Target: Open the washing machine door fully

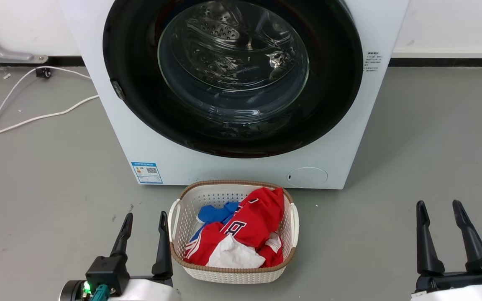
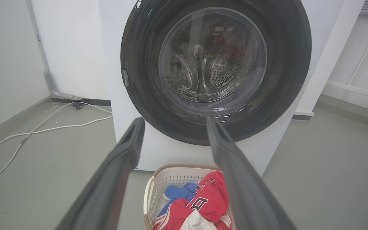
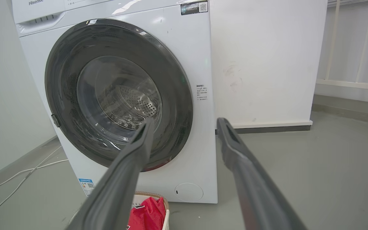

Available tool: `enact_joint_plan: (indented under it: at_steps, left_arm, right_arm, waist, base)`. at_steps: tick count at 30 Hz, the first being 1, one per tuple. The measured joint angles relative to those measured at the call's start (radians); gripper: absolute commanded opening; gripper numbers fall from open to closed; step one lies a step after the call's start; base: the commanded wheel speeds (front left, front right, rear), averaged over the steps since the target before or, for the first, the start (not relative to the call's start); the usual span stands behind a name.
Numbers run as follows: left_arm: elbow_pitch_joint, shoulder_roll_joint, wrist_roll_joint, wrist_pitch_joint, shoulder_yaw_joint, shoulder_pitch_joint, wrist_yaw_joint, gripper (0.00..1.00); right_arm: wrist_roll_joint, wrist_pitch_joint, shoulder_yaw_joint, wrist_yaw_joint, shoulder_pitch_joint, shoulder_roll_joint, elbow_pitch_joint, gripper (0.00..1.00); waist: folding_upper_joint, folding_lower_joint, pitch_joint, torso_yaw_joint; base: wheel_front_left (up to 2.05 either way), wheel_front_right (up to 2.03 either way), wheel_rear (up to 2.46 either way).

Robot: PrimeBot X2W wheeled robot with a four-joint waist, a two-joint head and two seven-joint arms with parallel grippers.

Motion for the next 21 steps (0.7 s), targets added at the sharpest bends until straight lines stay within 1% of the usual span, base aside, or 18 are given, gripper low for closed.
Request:
enact_joint_plan:
  at_steps: [9, 21]
  left_arm:
    - [0.002, 0.000, 0.040, -0.015, -0.009, 0.005, 0.011, 1.00]
    - [0.038, 0.000, 0.025, -0.016, -0.006, 0.006, 0.020, 1.00]
  right_arm:
    - [-0.032, -0.016, 0.005, 0.001, 0.011, 0.000, 0.001, 1.00]
    - [-0.014, -0.016, 0.008, 0.001, 0.011, 0.000, 0.020, 1.00]
  waist:
    - [0.0000, 0.0000, 0.001, 0.002]
    - [0.0000, 0.0000, -0.001, 0.004]
  base:
    - [0.00, 0.00, 0.00]
    - [0.00, 0.00, 0.00]
